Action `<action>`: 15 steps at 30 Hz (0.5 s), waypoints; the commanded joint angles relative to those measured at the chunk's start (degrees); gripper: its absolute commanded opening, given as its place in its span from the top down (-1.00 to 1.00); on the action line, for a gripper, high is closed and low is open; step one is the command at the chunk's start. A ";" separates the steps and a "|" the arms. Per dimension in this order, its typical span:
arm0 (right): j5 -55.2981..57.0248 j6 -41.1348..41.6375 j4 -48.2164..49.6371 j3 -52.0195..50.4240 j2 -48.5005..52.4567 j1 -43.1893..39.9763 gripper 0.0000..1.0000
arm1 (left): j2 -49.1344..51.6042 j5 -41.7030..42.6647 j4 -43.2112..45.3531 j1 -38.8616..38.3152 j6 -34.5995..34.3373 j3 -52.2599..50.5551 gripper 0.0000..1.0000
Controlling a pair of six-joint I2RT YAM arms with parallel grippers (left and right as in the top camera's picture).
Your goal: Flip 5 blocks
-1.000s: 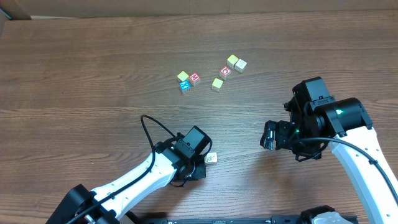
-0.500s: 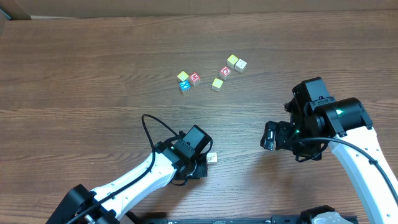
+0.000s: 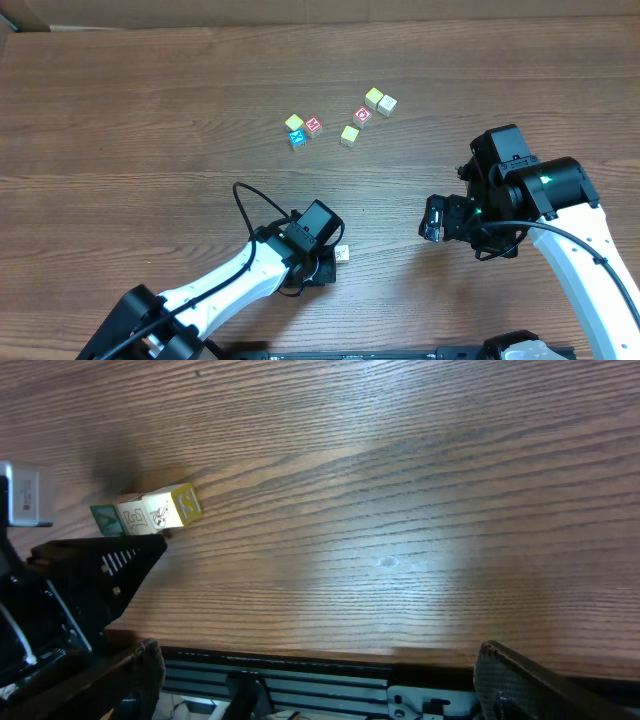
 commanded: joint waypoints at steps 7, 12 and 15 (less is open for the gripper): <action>-0.46 0.31 -0.13 -0.04 -0.57 0.28 -1.00 | 1.33 0.90 1.25 -0.37 0.81 -0.31 0.92; -0.44 0.31 -0.42 -0.04 -0.57 0.28 -1.00 | 1.33 0.15 1.31 -0.37 -0.04 -0.31 0.92; -0.44 0.28 -0.55 -0.07 -0.57 0.28 -1.00 | 1.33 -0.02 1.29 -0.37 -0.24 -0.31 0.92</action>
